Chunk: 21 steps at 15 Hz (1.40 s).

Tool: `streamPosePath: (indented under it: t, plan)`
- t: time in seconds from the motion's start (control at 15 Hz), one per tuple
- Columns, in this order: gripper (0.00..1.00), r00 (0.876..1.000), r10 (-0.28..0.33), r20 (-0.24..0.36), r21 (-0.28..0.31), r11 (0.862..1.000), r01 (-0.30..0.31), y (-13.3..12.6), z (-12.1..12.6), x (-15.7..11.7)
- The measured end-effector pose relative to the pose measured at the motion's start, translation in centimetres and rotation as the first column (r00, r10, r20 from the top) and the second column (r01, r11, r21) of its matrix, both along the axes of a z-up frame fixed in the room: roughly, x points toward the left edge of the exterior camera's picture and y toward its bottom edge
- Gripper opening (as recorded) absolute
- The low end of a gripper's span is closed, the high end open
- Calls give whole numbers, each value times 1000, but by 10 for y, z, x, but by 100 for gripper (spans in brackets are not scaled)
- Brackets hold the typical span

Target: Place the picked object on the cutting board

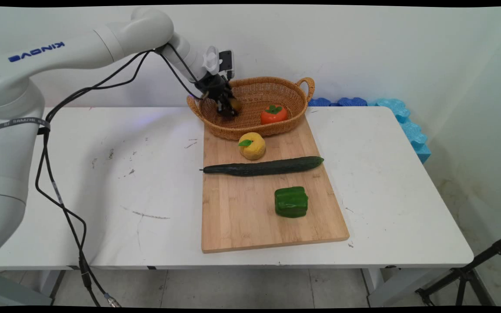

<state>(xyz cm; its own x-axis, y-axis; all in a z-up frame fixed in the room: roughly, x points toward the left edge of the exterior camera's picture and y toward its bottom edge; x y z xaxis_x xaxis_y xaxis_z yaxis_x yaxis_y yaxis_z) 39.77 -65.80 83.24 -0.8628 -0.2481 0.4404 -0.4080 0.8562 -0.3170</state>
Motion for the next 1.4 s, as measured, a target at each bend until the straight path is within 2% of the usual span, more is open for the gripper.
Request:
streamPosePath:
  t: [0.67, 1.07, 1.4]
  plan:
    - [0, 998, -15, -54, -56, 998, 12, 24, 55, -15]
    - [0, 993, 14, -121, -47, 999, -20, 65, 92, -27]
    - [0, 984, 45, -175, -11, 999, -48, 107, 118, -39]
